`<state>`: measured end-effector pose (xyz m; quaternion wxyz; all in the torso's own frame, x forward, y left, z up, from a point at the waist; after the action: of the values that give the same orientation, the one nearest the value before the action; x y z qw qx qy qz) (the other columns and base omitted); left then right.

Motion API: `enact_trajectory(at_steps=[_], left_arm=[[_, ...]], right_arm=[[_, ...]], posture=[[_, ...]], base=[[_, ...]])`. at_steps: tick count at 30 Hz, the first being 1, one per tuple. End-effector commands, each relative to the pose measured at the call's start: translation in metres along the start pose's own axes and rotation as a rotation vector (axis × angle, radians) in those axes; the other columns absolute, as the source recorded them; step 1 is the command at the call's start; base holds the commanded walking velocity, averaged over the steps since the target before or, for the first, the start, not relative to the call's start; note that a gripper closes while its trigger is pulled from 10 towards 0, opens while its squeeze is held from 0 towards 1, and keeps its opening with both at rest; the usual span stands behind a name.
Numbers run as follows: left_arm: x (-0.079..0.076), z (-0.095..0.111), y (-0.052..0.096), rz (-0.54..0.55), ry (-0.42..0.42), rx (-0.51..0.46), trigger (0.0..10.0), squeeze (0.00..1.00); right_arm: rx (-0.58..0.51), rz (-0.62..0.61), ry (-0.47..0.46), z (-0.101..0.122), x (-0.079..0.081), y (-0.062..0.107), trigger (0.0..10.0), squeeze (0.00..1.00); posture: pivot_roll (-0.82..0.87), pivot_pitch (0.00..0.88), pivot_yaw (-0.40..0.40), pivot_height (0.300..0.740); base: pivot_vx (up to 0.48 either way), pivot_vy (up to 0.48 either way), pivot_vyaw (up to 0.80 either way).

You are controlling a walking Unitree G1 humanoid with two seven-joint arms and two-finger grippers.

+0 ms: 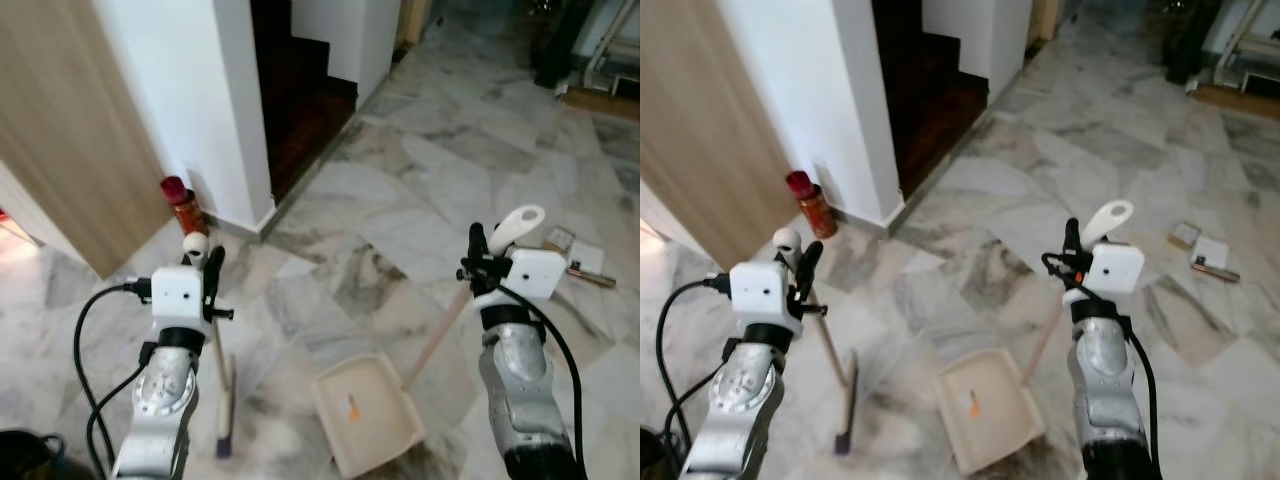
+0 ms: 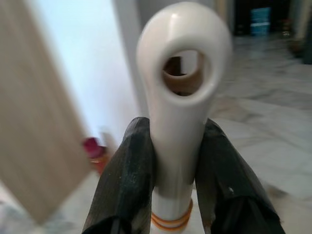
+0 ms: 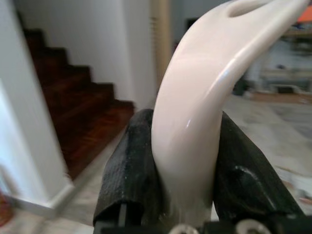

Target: Sweep floor

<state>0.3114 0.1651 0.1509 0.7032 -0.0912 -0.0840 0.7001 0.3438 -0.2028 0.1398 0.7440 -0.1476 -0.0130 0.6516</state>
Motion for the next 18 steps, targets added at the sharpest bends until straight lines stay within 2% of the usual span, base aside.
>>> enact_trajectory(at_steps=[1, 3, 18], left_arm=[[0.001, 0.0099, -0.0007, 0.001, -0.004, -0.039, 10.0, 0.0], [0.002, 0.01, -0.0008, 0.006, -0.005, -0.04, 10.0, 0.0], [0.0058, 0.0102, -0.0014, 0.033, 0.032, -0.041, 10.0, 0.0]], right_arm=[[-0.056, 0.003, 0.02, 0.0143, 0.0003, -0.0038, 10.0, 0.0], [-0.057, 0.004, 0.016, 0.0148, 0.0012, -0.0044, 10.0, 0.0], [-0.059, -0.005, 0.008, 0.0174, 0.001, -0.0039, 10.0, 0.0]], posture=[[-0.05, 0.105, 0.036, 0.74], [-0.05, 0.105, 0.036, 0.74], [-0.05, 0.103, 0.033, 0.74]], base=[[0.0, -0.368, -0.8], [0.0, -0.368, -0.8], [0.0, 0.0, -0.8]])
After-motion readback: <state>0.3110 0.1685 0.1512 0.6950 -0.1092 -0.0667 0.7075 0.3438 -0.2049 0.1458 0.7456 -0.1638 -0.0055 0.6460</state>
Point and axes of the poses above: a point about 5 cm out from each wrist's last joint towards the gripper, its own y axis pointing back from the gripper into the wrist, its own z axis along the axis of the wrist's last joint, x = y × z, the point moved 4 cm from there along -y, pointing out of the wrist towards the gripper, and after that the axes turned 9 degrees about y, right-handed, at the moved point
